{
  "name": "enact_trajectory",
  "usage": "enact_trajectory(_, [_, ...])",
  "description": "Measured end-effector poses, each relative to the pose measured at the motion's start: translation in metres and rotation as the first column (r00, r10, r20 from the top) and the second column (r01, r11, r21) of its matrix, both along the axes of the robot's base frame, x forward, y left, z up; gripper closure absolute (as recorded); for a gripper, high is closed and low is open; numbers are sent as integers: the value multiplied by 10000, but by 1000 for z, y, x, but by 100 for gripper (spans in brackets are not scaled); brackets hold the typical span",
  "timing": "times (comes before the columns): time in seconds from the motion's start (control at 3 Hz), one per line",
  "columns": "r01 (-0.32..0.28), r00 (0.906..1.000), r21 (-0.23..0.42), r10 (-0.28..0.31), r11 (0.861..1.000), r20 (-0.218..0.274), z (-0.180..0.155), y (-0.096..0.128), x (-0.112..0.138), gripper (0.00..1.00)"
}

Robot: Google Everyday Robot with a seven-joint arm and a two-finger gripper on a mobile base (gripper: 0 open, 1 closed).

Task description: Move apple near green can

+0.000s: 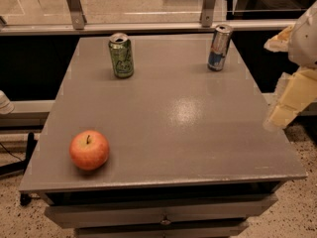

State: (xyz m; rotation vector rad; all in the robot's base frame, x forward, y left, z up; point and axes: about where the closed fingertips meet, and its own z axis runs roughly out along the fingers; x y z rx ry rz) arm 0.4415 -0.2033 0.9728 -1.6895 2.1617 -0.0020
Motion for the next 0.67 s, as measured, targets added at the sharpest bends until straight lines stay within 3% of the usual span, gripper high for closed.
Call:
enact_trajectory(0.33, [-311,9995,1863,317,9820,-1,-32,25,3,0])
enact_trajectory(0.67, [-969,9948,3821,1018,9190,73,-65,71,5,0])
